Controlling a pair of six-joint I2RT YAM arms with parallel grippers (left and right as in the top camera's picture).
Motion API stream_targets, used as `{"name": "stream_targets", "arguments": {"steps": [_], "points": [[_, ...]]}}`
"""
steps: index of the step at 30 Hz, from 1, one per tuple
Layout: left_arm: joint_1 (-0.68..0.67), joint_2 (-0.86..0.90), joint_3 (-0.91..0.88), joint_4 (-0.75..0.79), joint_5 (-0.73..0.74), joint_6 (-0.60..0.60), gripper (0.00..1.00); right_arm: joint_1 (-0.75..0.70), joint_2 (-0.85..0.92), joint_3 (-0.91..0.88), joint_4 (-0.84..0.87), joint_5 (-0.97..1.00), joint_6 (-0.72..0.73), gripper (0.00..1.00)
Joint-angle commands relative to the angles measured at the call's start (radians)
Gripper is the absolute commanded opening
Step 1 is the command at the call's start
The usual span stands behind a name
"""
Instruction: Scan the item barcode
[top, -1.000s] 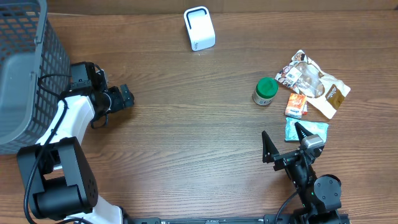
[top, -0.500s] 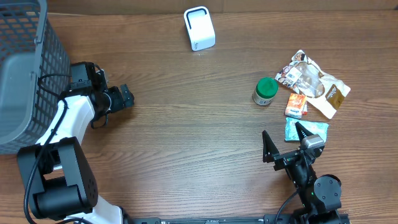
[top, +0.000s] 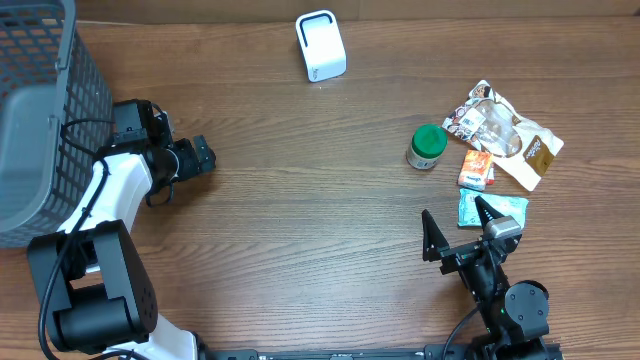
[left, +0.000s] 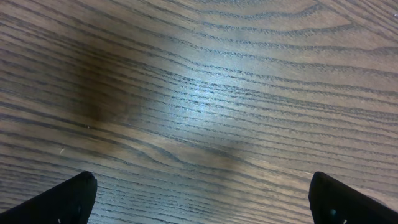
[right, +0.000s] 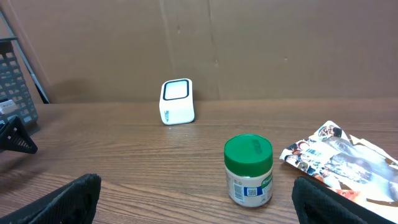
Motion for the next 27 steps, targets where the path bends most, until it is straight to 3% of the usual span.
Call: {"name": "stream_targets", "arguments": {"steps": [1, 12, 27], "points": [[0.005, 0.006, 0.014, 0.003, -0.013, 0.019, 1.0, -0.006, -0.01, -0.011, 0.003, 0.013, 0.0, 1.0], [0.005, -0.047, 0.013, -0.001, -0.013, 0.019, 1.0, -0.006, -0.01, -0.011, 0.003, 0.013, 0.0, 1.0], [0.005, -0.708, 0.013, 0.0, -0.013, 0.019, 1.0, -0.006, -0.01, -0.011, 0.003, 0.013, 0.0, 1.0]]}}
